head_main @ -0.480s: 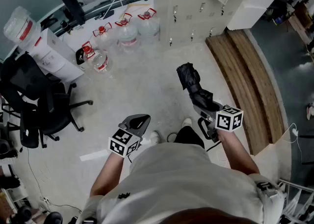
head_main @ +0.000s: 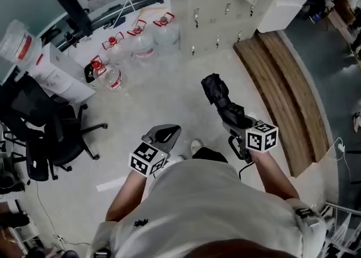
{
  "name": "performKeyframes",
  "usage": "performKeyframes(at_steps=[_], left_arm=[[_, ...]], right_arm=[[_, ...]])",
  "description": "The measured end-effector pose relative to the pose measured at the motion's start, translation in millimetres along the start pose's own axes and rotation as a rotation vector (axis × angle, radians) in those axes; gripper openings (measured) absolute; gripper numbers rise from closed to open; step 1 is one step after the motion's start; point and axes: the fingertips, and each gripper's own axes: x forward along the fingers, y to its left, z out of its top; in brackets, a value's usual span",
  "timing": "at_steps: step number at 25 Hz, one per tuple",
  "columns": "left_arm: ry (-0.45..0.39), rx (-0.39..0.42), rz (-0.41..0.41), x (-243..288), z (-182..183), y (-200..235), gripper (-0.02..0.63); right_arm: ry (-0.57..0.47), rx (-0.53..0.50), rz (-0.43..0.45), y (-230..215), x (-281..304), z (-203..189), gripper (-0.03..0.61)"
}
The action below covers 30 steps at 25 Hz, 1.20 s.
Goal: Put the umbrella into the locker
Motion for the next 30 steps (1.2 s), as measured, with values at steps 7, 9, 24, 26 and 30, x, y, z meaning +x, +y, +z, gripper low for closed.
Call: performKeyframes(at_steps=[7, 9, 24, 26, 30], left_arm=[[0.002, 0.012, 0.043, 33.2, 42.7, 39.2, 0.058], [-0.018, 0.009, 0.037, 47.8, 55.3, 45.8, 0.058], [-0.033, 0.067, -0.110, 97.2, 137.6, 216.7, 0.057], [-0.025, 0.086, -0.144, 97.1, 150.7, 242.0, 0.057], [-0.005, 0.136, -0.192, 99.3, 170.4, 289.4, 0.057]], right_arm=[[-0.014, -0.040, 0.010, -37.5, 27.2, 54.2, 0.242], [-0.010, -0.056, 0.000, -50.5, 35.0, 67.2, 0.242], [-0.070, -0.006, -0.196, -104.2, 132.3, 199.6, 0.242], [-0.084, 0.002, -0.222, -105.0, 145.7, 222.6, 0.242], [-0.117, 0.019, -0.277, -115.0, 168.0, 267.4, 0.242]])
